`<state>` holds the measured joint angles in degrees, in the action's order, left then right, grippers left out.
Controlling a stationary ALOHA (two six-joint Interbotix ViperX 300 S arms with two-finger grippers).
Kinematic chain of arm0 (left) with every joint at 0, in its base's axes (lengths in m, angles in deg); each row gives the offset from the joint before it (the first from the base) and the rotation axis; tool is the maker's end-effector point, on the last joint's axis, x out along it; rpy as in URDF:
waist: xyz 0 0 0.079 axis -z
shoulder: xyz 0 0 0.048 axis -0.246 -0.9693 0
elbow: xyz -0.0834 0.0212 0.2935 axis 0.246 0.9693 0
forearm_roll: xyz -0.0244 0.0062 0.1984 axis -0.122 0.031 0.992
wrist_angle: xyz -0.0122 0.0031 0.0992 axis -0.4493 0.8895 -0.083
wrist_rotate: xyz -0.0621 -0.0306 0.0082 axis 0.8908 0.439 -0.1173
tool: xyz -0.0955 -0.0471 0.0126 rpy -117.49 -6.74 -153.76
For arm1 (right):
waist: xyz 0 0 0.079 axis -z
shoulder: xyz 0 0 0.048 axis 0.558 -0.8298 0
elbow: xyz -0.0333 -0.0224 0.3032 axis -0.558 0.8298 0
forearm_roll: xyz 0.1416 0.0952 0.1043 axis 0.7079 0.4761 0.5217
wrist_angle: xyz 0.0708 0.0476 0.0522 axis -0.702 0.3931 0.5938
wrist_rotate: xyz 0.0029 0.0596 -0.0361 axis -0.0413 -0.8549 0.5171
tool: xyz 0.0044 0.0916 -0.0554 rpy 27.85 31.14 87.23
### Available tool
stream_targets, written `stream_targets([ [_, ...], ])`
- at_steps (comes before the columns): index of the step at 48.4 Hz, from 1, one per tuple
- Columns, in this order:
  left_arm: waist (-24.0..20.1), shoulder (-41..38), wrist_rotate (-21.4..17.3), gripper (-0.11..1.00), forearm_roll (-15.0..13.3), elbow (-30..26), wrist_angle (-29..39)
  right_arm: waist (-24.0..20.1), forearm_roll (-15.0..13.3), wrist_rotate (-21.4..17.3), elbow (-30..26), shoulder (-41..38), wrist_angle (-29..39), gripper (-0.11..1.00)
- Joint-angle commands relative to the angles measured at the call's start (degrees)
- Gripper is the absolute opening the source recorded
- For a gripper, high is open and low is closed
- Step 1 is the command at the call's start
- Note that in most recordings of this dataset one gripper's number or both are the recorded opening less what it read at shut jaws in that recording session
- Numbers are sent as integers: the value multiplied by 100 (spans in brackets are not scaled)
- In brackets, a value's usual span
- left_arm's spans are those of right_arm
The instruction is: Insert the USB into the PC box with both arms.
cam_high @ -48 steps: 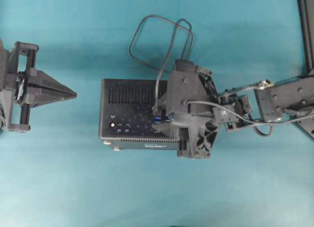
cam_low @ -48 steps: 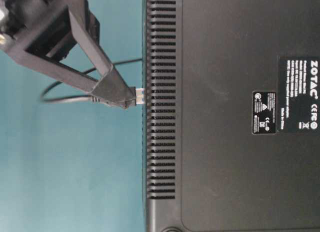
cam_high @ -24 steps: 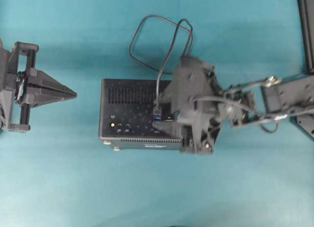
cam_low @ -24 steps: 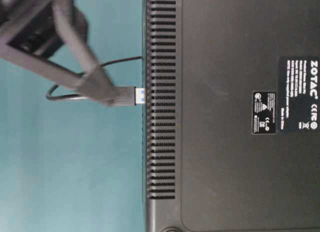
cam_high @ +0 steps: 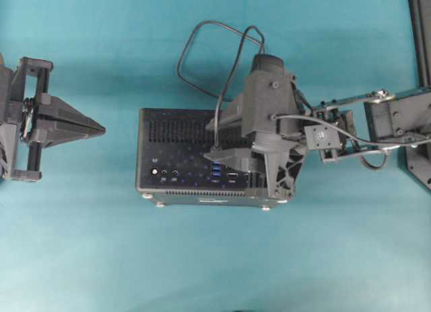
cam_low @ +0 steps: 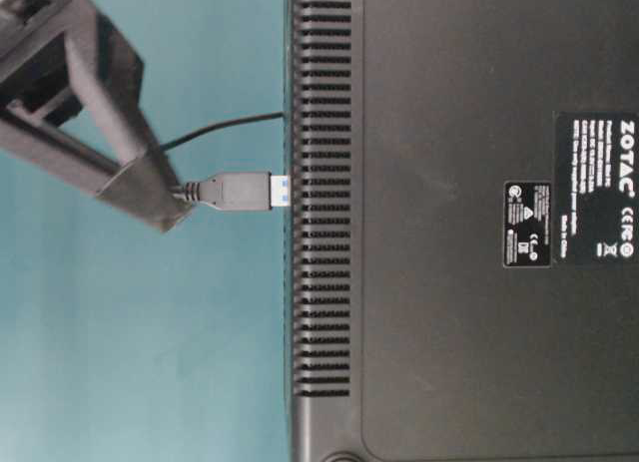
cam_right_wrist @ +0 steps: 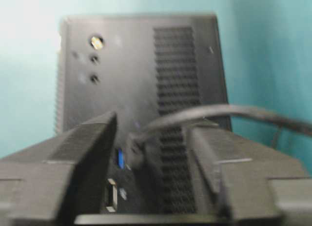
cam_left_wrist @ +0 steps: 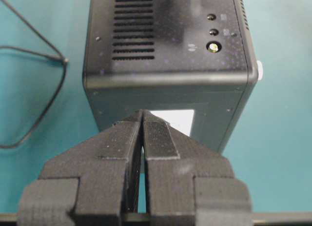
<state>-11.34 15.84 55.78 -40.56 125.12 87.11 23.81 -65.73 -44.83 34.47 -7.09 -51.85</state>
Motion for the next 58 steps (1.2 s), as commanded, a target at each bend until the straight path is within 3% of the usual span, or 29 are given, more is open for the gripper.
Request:
stream_targets([
  [1,9,0,-9,1,18,-149,-26,-26,18,-88,0,167,-114,47],
  [10,9,0,-9,1,9,-149,-26,-44,79,-97,132,202,-272,26],
  [18,0,0,-9,1,9,-149,-26,-44,132,-105,185,202,-352,14],
  [29,9,0,-9,1,18,-149,-26,-97,316,-105,202,105,-387,12],
  [48,9,0,-9,0,18,-158,-26,88,264,-88,211,79,-272,11],
  [58,9,0,-9,1,9,-149,-26,-123,387,-114,229,-26,-255,11],
])
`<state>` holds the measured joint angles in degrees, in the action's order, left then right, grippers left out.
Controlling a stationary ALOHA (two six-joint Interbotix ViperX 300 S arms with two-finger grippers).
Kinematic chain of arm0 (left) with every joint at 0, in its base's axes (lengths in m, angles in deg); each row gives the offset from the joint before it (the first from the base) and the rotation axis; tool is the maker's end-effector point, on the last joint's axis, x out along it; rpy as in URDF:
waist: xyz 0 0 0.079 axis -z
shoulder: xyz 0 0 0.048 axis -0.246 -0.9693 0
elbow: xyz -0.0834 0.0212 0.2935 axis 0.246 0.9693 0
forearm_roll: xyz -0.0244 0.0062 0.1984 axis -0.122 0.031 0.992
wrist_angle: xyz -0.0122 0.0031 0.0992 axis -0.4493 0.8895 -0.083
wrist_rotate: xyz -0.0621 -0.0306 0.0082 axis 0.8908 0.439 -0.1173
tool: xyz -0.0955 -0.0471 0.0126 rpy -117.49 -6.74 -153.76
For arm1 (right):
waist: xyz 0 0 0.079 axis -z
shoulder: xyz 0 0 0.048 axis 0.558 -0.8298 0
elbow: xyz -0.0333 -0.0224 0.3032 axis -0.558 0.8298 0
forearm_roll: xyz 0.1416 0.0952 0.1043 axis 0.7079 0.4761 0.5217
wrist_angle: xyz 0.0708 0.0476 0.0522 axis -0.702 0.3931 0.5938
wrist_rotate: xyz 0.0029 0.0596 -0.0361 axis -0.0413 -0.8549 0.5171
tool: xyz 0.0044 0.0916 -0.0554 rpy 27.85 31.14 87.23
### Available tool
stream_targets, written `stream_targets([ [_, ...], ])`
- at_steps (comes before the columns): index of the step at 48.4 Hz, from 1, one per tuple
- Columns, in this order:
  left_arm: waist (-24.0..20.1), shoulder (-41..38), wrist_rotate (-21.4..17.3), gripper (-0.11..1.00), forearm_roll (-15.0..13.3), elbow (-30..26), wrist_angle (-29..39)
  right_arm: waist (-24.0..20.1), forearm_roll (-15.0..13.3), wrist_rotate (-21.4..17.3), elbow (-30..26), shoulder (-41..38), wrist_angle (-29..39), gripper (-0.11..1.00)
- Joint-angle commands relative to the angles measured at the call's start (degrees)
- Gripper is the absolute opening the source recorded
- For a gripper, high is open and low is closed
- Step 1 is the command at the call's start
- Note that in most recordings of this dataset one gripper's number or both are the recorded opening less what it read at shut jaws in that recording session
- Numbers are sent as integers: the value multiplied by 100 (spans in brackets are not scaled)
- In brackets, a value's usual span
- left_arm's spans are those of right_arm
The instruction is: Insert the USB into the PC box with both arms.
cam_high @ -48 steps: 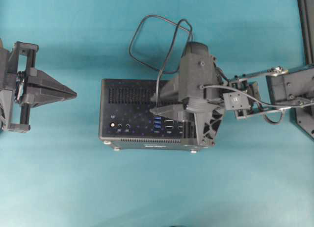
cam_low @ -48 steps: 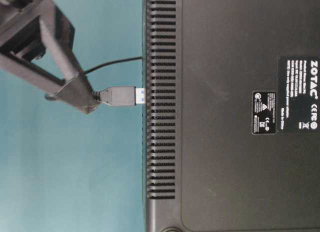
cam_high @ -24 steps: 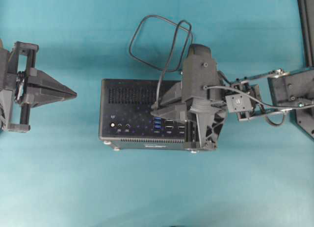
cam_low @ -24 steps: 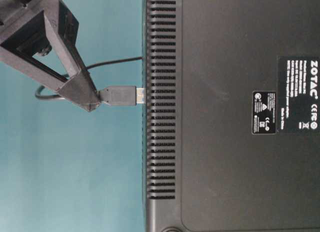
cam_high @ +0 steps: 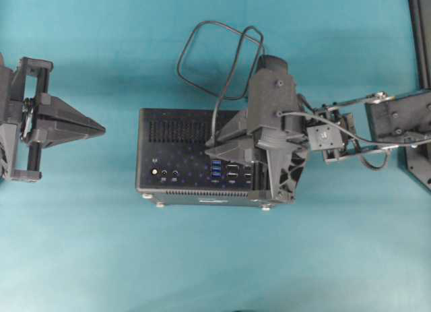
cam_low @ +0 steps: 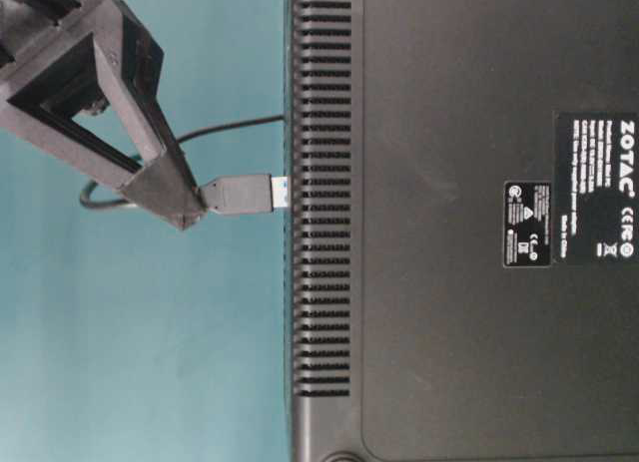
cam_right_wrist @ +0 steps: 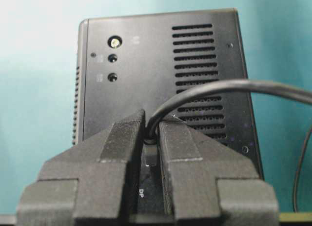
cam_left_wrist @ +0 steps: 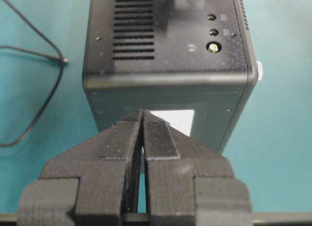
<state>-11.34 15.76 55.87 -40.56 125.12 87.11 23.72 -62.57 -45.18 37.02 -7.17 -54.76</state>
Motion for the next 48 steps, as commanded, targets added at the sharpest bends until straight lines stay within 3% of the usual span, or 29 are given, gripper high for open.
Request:
stream_targets([
  [1,9,9,-18,1,9,-149,-26,-141,114,-88,-26,-26,35,11],
  [12,9,9,-18,0,9,-158,-26,-237,176,-369,9,-53,35,11],
  [26,0,9,-18,0,18,-149,-26,-26,-132,-369,-18,-9,272,11],
  [48,0,0,-18,1,18,-158,-26,-237,35,-492,123,-132,79,11],
])
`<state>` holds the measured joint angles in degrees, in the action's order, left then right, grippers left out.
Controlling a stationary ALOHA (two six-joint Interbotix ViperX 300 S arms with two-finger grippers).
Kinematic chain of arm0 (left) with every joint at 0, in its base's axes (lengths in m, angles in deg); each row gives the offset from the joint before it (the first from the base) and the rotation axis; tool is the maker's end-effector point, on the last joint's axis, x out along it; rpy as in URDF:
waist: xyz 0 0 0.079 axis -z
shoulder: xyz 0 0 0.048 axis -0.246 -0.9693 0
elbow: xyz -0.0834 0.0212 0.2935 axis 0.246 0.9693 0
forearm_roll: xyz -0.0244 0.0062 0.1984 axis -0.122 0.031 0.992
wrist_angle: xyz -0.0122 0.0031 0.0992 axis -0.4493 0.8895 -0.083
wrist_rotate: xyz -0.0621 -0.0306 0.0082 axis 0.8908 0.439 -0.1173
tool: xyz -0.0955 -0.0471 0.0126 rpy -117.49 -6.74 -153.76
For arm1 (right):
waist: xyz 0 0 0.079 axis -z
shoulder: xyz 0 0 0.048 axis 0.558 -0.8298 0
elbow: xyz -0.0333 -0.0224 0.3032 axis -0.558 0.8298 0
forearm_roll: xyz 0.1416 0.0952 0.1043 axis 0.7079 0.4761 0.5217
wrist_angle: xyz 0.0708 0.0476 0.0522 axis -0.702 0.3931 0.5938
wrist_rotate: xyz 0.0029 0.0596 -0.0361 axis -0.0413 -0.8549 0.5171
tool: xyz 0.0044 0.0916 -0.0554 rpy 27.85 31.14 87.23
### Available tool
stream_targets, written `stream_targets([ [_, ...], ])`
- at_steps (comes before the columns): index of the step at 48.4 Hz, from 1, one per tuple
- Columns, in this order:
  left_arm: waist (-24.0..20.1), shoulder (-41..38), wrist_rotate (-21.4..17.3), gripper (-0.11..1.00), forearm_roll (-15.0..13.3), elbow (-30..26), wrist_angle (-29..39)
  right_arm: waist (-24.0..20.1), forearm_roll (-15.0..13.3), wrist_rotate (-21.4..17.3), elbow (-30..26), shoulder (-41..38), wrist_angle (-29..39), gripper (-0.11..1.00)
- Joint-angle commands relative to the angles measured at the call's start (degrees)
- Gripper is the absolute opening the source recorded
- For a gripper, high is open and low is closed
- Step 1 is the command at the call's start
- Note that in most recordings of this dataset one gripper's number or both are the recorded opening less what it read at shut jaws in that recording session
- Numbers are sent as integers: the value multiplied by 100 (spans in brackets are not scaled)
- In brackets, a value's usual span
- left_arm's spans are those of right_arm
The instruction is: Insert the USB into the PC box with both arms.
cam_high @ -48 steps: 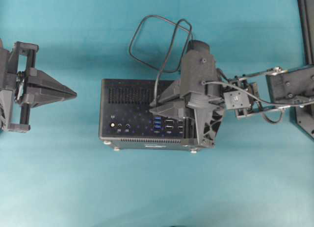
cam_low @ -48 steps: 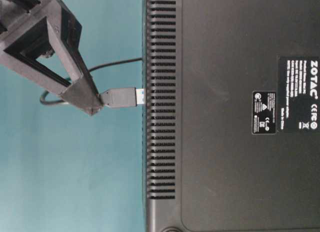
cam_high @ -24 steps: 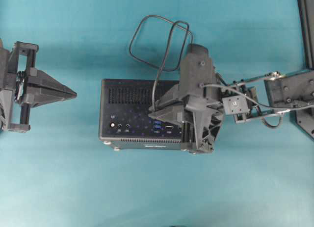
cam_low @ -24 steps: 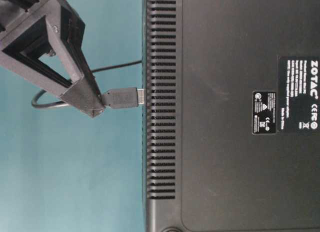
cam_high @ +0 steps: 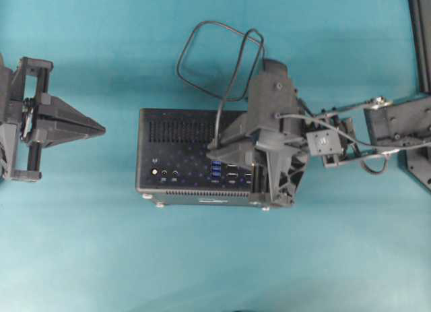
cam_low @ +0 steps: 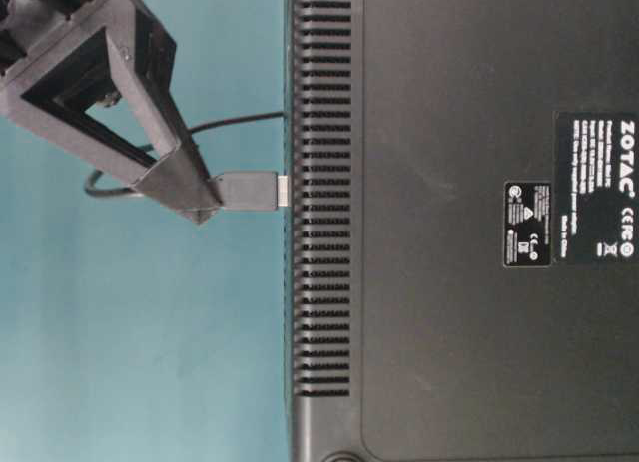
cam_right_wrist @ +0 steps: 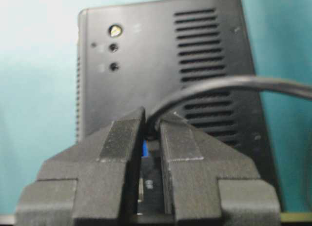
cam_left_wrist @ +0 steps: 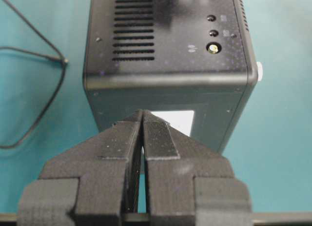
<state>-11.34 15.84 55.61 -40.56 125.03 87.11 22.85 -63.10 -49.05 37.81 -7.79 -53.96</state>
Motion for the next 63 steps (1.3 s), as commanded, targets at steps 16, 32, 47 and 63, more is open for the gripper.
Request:
stream_targets([
  [16,0,-9,9,1,18,-158,-26,-26,-70,-123,26,-9,70,11],
  [32,0,-9,9,0,18,-158,-26,-9,-79,-141,26,-62,62,11],
  [47,0,-9,9,0,18,-158,-26,-255,123,-141,9,-158,79,11],
  [63,9,-9,9,0,9,-185,-26,0,-70,-123,-18,-53,149,11],
])
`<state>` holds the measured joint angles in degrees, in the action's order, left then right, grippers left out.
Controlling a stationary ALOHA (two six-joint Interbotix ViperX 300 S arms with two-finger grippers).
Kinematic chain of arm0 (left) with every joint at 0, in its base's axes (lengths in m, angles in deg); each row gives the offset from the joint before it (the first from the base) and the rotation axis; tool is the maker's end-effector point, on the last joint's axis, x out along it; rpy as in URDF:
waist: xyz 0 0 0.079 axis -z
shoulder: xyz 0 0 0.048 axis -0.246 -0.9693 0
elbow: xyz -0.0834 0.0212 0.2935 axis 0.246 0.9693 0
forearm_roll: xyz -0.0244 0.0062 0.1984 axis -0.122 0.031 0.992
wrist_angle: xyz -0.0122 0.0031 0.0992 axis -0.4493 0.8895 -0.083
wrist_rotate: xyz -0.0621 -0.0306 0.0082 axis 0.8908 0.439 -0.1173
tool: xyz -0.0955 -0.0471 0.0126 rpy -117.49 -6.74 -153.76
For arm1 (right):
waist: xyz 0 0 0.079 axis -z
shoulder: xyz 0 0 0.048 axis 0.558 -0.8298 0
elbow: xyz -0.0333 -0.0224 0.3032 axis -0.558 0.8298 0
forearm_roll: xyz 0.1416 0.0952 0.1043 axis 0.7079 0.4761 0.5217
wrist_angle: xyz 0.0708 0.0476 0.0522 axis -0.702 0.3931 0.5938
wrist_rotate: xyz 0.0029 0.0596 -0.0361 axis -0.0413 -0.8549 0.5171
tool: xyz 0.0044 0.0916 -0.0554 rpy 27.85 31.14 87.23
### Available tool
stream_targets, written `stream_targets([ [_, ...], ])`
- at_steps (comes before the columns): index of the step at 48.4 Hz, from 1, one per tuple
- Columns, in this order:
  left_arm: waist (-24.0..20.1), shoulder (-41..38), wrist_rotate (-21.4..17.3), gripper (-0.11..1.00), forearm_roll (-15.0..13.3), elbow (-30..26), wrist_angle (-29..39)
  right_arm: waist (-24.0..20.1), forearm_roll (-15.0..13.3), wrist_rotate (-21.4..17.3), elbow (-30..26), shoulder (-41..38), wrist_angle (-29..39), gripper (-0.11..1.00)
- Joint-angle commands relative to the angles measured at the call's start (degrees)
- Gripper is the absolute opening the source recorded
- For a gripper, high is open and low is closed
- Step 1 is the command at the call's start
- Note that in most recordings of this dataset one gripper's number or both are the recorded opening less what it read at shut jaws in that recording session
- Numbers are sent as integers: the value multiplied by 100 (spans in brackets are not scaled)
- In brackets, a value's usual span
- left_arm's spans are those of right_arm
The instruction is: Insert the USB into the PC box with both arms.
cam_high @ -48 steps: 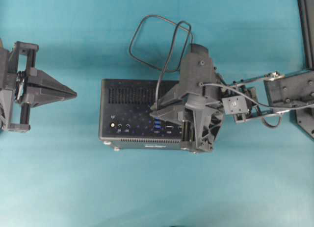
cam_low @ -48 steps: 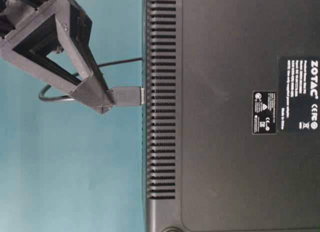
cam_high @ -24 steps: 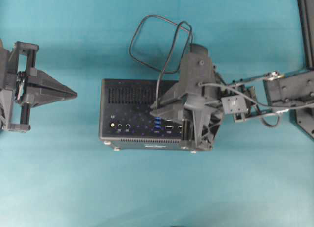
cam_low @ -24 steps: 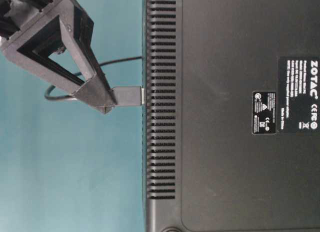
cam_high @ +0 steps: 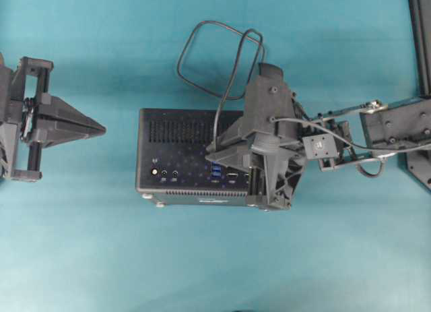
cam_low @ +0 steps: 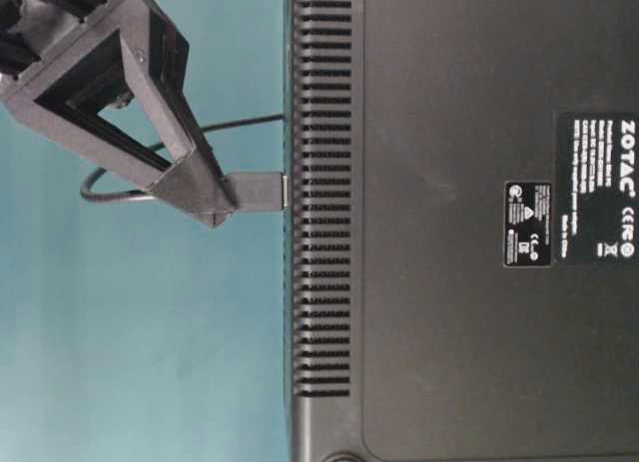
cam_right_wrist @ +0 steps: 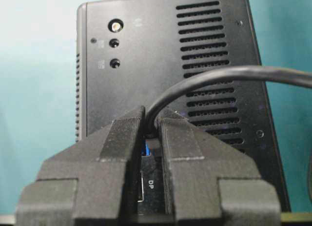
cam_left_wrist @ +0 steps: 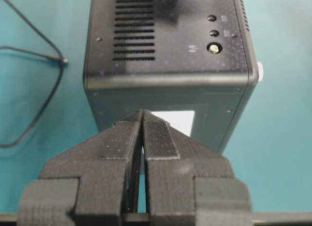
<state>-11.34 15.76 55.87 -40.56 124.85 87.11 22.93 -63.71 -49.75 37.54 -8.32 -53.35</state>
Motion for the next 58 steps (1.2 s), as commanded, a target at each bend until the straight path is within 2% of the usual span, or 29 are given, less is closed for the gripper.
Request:
stream_targets([
  [1,0,0,-18,1,18,-167,-26,0,-18,-53,9,0,105,11],
  [12,0,0,-18,0,9,-167,-26,-123,18,-70,-9,-35,105,11],
  [22,0,0,-18,0,9,-158,-26,-343,193,-79,-97,-149,88,11],
  [31,0,0,-18,0,18,-158,-26,-290,149,-62,-220,-176,220,11],
  [46,9,0,-18,0,18,-167,-26,-70,-79,-35,-229,-62,475,11],
  [58,0,0,-18,0,9,-193,-26,-334,9,-70,-237,-132,431,11],
])
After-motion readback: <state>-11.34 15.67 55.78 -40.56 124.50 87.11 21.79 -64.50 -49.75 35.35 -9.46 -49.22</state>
